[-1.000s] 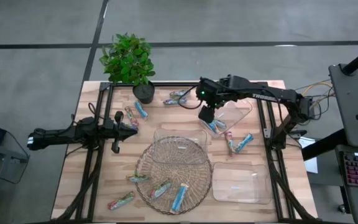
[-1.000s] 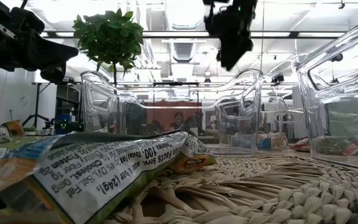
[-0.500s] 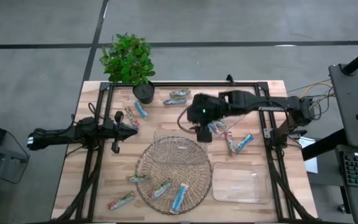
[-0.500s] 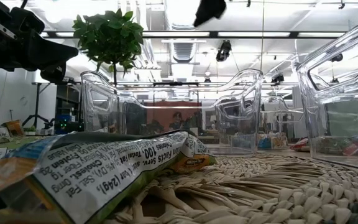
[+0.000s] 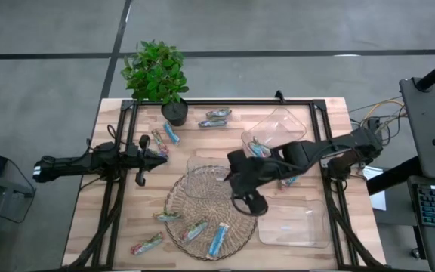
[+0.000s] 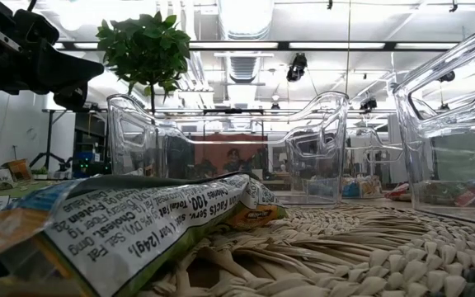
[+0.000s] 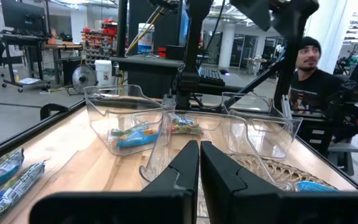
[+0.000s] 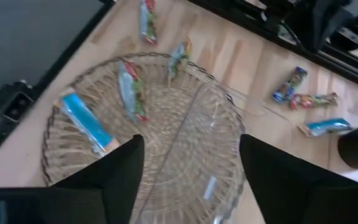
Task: Pick and place Granola Bars by type
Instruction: Put the yellow granola bar into the top transparent bin
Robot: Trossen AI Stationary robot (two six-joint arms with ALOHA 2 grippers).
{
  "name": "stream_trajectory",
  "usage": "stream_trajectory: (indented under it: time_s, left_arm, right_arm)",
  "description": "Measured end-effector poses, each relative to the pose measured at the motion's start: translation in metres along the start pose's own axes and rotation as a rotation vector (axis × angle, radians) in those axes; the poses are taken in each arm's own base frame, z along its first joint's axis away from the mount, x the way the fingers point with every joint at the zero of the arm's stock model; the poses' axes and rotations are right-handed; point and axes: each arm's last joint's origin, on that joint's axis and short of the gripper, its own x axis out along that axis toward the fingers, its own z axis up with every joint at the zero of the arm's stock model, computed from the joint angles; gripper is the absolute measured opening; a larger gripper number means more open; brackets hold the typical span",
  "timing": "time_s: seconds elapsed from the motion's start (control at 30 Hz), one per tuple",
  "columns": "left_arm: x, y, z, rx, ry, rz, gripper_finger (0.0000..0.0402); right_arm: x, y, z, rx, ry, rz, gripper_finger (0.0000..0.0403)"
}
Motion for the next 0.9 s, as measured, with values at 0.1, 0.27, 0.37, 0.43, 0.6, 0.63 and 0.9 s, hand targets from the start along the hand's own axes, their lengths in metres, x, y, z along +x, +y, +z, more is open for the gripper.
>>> stream_trajectory:
  time_s: [0.1, 0.27, 0.37, 0.43, 0.6, 0.63, 0.9]
  left_arm:
    - [0.0, 0.0, 0.0, 0.0, 0.0, 0.0, 0.0]
    - [0.0, 0.0, 0.0, 0.0, -0.001, 0.0, 0.0]
    - [0.0, 0.0, 0.0, 0.0, -0.002, 0.0, 0.0]
    - [0.0, 0.0, 0.0, 0.0, 0.0, 0.0, 0.0]
    - [0.001, 0.0, -0.001, -0.001, 0.012, 0.002, 0.0]
    - [0.001, 0.0, -0.001, -0.001, 0.013, 0.003, 0.0]
    - [0.002, 0.0, -0.002, -0.002, 0.025, 0.006, 0.0]
  right_arm:
    - [0.0, 0.007, 0.001, -0.058, -0.006, 0.012, 0.0292]
    - [0.008, 0.017, 0.01, -0.244, -0.071, 0.018, 0.0324]
    - [0.022, 0.02, 0.02, -0.312, -0.164, 0.026, 0.0329]
    - [0.032, 0.023, 0.022, -0.338, -0.178, 0.043, 0.0329]
    - [0.063, 0.034, 0.022, -0.345, -0.144, 0.085, 0.0329]
    - [0.069, 0.039, 0.021, -0.353, -0.137, 0.108, 0.0329]
    - [0.132, 0.084, -0.001, -0.415, 0.008, 0.261, 0.0329]
